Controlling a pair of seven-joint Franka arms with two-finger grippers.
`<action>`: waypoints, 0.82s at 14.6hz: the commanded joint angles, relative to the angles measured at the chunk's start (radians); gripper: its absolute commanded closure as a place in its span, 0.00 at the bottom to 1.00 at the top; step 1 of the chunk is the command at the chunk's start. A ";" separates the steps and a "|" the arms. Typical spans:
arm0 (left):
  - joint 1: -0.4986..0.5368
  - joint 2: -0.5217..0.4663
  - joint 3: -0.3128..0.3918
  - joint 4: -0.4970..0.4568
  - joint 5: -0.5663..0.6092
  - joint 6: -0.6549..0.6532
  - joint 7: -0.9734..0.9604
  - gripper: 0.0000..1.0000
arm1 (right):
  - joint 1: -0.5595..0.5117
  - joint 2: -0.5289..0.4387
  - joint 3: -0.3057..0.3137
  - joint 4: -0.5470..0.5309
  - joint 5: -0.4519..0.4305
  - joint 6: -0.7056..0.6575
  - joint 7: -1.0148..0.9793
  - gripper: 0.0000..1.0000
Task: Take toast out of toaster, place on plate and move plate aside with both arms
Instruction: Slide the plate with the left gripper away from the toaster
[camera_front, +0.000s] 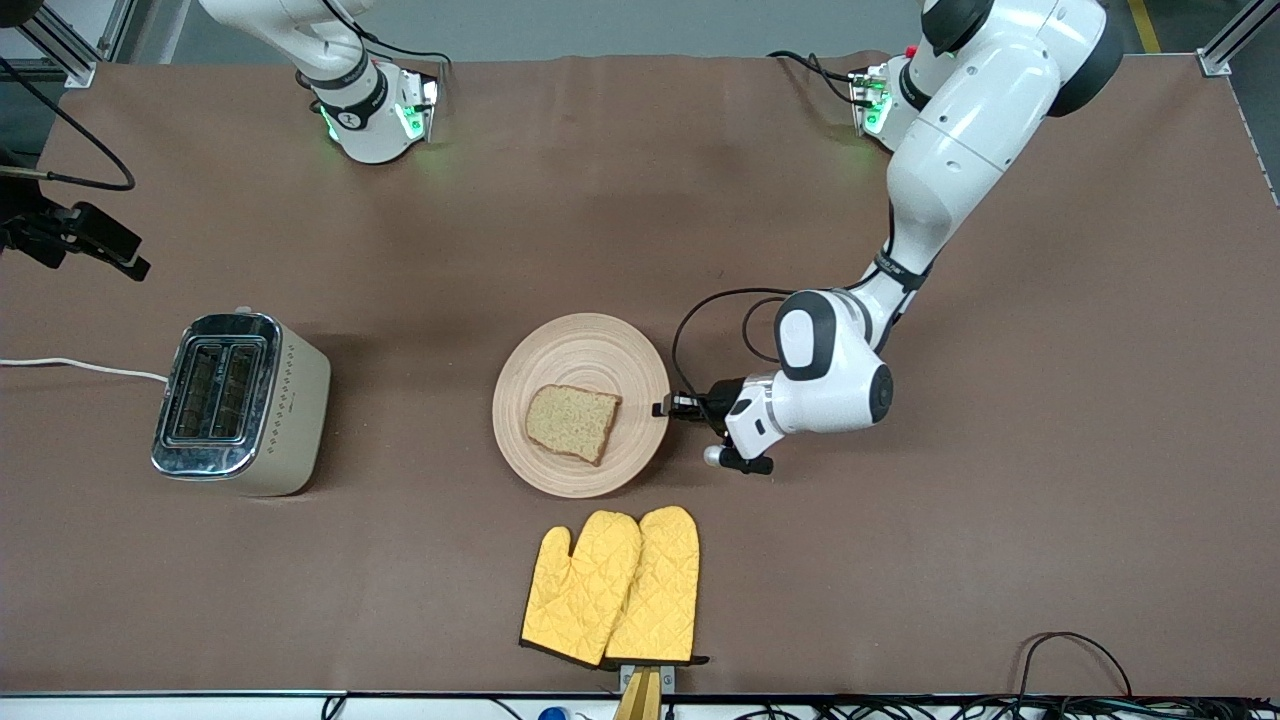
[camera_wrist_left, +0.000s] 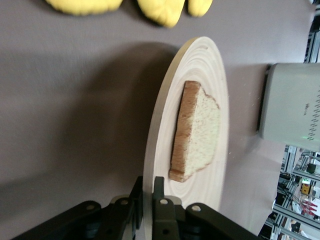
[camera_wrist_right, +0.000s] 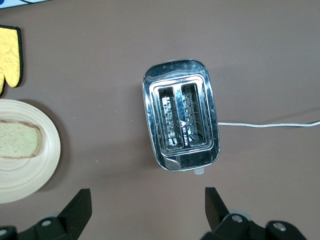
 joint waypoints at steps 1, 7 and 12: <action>0.064 -0.082 -0.016 -0.022 -0.013 -0.069 0.010 1.00 | -0.006 -0.015 0.006 -0.005 0.000 -0.009 -0.010 0.00; 0.278 -0.184 -0.020 -0.023 0.000 -0.317 0.090 1.00 | -0.006 -0.015 0.007 -0.007 0.000 -0.009 -0.011 0.00; 0.527 -0.175 -0.019 -0.022 0.041 -0.445 0.243 1.00 | -0.006 -0.016 0.006 -0.007 0.000 -0.009 -0.011 0.00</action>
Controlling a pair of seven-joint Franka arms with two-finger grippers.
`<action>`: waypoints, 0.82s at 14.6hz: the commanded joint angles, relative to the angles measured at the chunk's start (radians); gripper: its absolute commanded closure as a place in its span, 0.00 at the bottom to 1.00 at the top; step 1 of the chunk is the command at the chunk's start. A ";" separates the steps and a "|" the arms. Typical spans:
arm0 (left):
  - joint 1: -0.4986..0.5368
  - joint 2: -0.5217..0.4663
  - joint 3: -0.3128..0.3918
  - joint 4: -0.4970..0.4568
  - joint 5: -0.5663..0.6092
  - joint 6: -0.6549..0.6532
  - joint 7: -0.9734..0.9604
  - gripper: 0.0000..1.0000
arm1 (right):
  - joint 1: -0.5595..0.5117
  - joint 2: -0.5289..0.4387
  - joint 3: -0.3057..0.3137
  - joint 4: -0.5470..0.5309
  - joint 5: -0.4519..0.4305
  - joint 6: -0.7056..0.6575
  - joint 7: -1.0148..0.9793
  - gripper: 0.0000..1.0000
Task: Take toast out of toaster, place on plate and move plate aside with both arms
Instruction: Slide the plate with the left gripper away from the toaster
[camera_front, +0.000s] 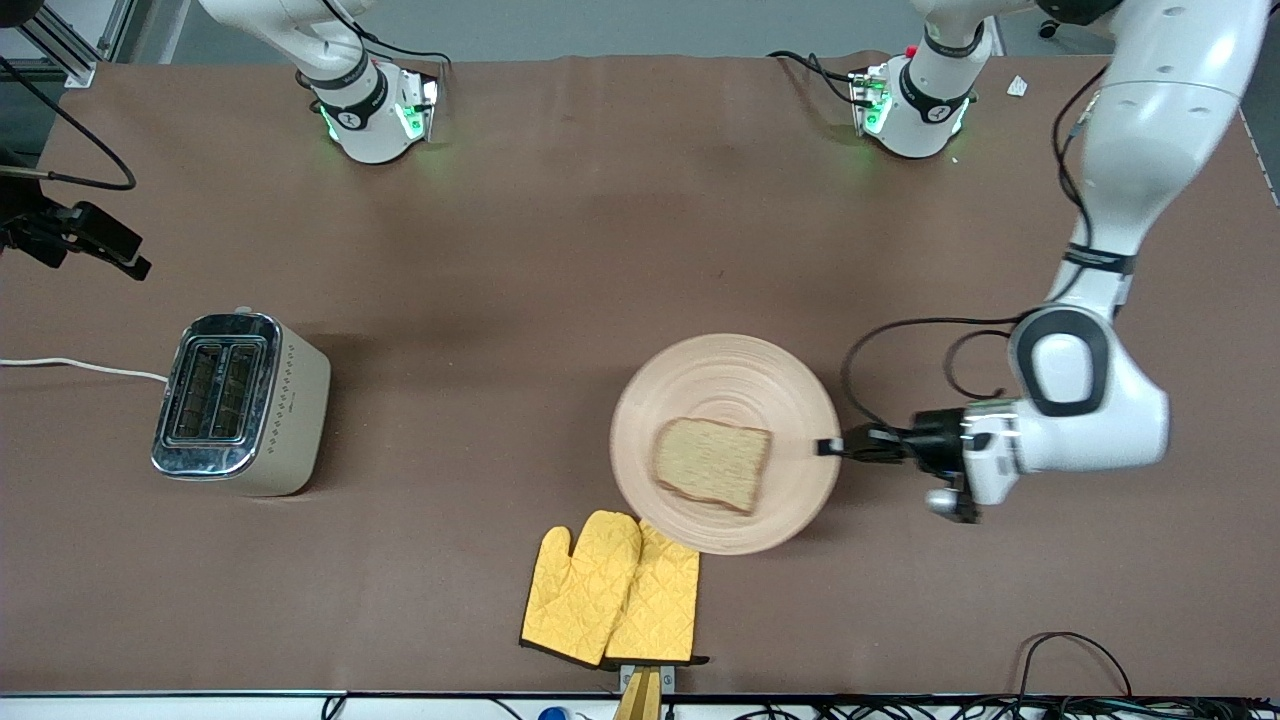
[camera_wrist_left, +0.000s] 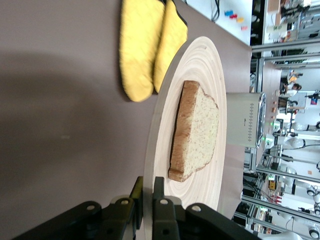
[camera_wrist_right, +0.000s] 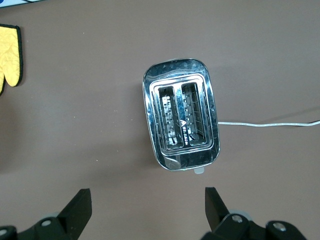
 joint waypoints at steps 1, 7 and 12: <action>0.127 -0.009 -0.020 -0.015 0.053 -0.054 0.080 1.00 | -0.006 -0.016 0.006 -0.007 0.000 -0.006 -0.010 0.00; 0.354 0.057 -0.011 -0.021 0.146 -0.117 0.244 1.00 | -0.006 -0.016 0.006 -0.008 0.000 -0.007 -0.010 0.00; 0.460 0.105 -0.011 -0.041 0.171 -0.121 0.316 1.00 | -0.006 -0.018 0.006 -0.008 0.000 -0.007 -0.010 0.00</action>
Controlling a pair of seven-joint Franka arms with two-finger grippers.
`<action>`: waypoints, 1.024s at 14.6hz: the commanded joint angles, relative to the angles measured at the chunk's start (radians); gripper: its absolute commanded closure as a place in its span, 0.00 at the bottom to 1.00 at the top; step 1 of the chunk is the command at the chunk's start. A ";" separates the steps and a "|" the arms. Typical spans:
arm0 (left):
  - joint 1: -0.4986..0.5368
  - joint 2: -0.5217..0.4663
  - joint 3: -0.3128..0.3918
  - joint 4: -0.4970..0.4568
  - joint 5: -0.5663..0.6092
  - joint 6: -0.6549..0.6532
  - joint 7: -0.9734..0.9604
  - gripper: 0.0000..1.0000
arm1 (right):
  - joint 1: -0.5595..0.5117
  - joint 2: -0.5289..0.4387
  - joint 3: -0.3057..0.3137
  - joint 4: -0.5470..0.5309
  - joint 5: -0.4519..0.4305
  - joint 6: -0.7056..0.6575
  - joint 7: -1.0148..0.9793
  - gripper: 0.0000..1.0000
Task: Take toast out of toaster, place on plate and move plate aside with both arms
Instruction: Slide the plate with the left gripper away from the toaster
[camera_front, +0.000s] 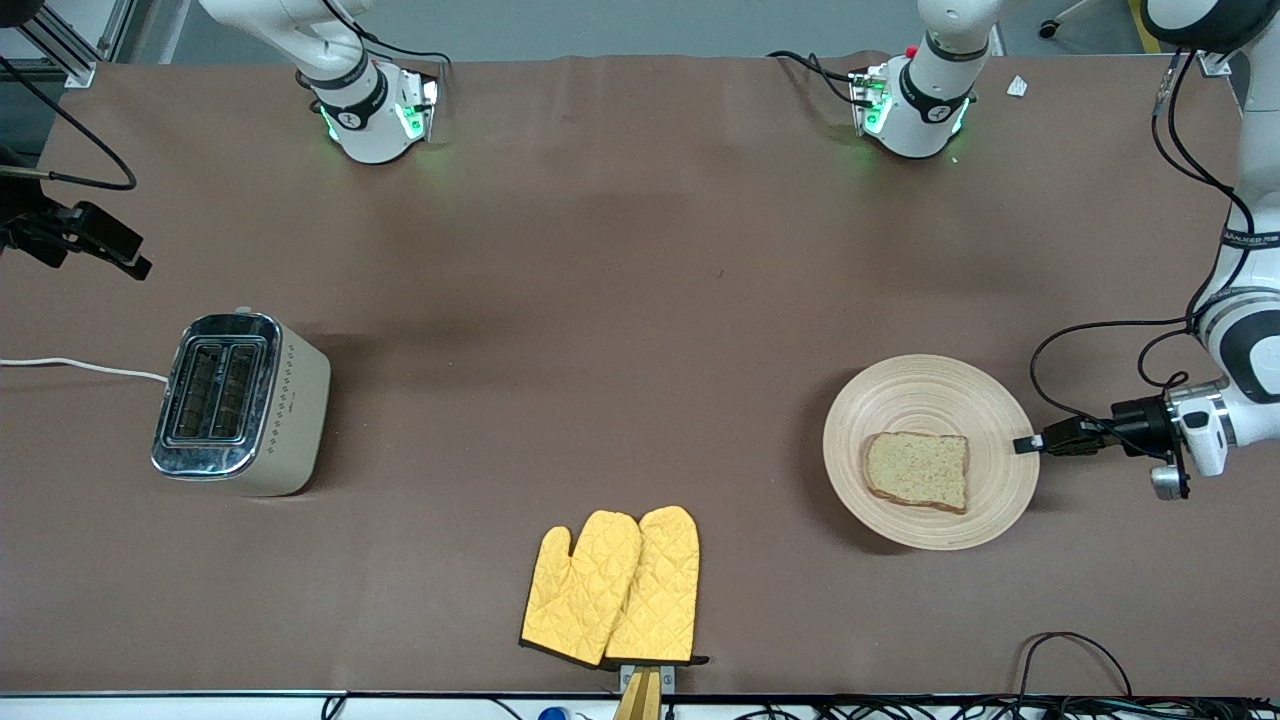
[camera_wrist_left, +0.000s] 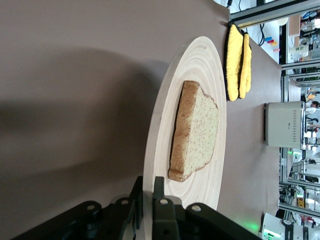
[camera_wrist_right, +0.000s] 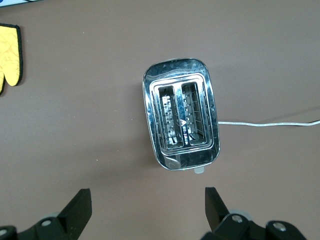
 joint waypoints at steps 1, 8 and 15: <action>0.045 0.012 -0.016 -0.005 0.001 -0.029 0.038 1.00 | -0.006 -0.016 0.006 -0.008 0.000 -0.006 -0.010 0.00; 0.107 0.083 -0.012 -0.034 0.001 -0.027 0.086 0.96 | -0.006 -0.018 0.006 -0.010 0.000 -0.006 -0.010 0.00; 0.098 0.045 0.009 0.041 0.121 -0.018 0.023 0.00 | -0.006 -0.019 0.006 -0.010 0.000 -0.006 -0.010 0.00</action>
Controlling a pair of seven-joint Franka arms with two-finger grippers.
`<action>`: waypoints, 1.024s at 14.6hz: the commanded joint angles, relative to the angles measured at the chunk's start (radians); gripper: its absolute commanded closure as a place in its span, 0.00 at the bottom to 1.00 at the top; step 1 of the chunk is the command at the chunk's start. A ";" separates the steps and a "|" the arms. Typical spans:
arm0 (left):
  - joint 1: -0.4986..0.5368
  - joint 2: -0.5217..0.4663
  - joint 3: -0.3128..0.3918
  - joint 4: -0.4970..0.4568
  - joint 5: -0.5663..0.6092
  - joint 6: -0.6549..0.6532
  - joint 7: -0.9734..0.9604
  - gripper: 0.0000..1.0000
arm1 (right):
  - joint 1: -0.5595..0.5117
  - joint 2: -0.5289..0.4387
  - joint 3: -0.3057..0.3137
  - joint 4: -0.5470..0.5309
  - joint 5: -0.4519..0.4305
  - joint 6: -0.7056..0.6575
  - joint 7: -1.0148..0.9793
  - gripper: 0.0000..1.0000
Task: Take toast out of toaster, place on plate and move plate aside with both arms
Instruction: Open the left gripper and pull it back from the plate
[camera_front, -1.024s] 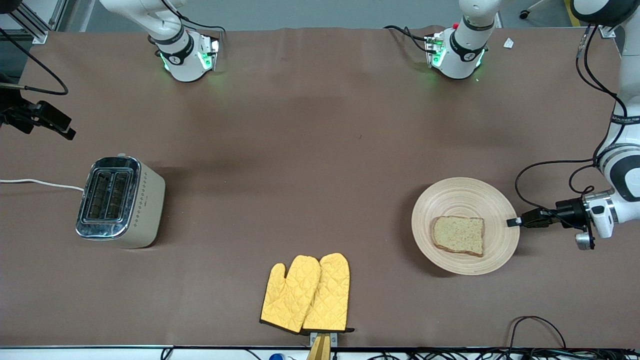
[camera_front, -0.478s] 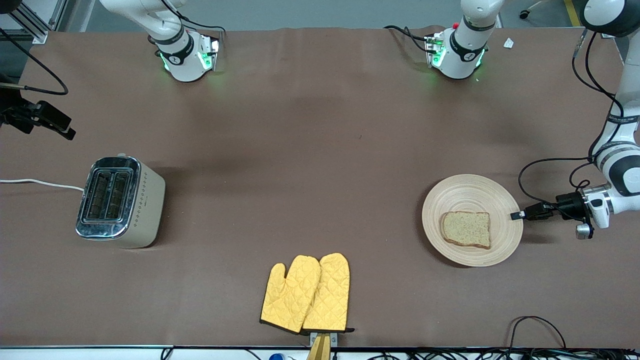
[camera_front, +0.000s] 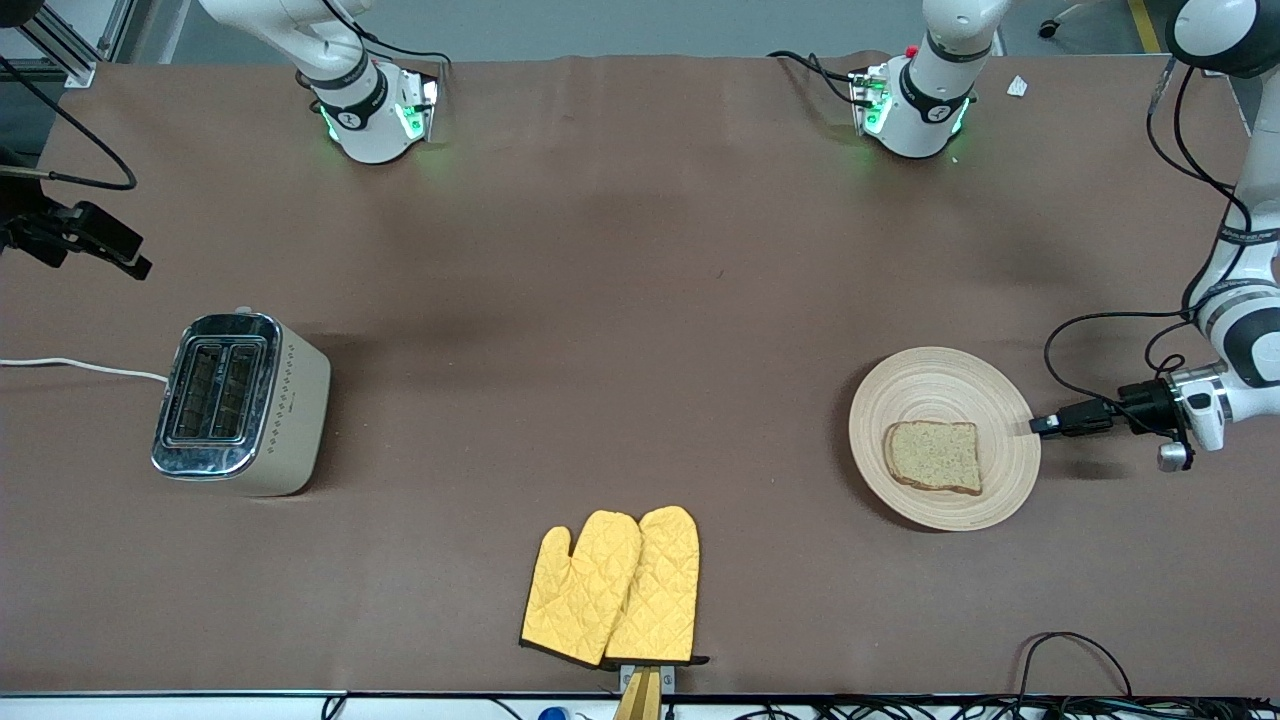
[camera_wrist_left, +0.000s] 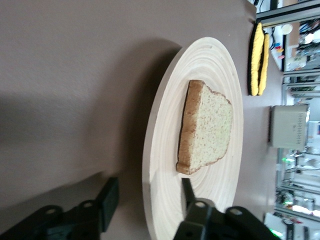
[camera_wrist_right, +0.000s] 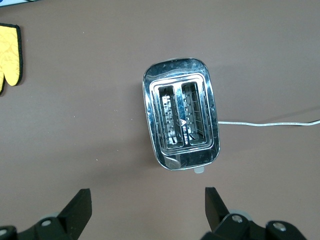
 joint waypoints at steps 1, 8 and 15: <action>-0.010 -0.060 -0.004 0.060 0.097 -0.012 -0.090 0.00 | -0.006 -0.018 0.006 -0.010 0.000 -0.005 -0.009 0.00; -0.054 -0.368 -0.126 0.092 0.426 -0.017 -0.449 0.00 | -0.006 -0.019 0.006 -0.010 0.000 -0.005 -0.009 0.00; -0.054 -0.645 -0.294 0.088 0.636 -0.200 -0.720 0.00 | -0.006 -0.019 0.006 -0.010 0.002 -0.005 -0.009 0.00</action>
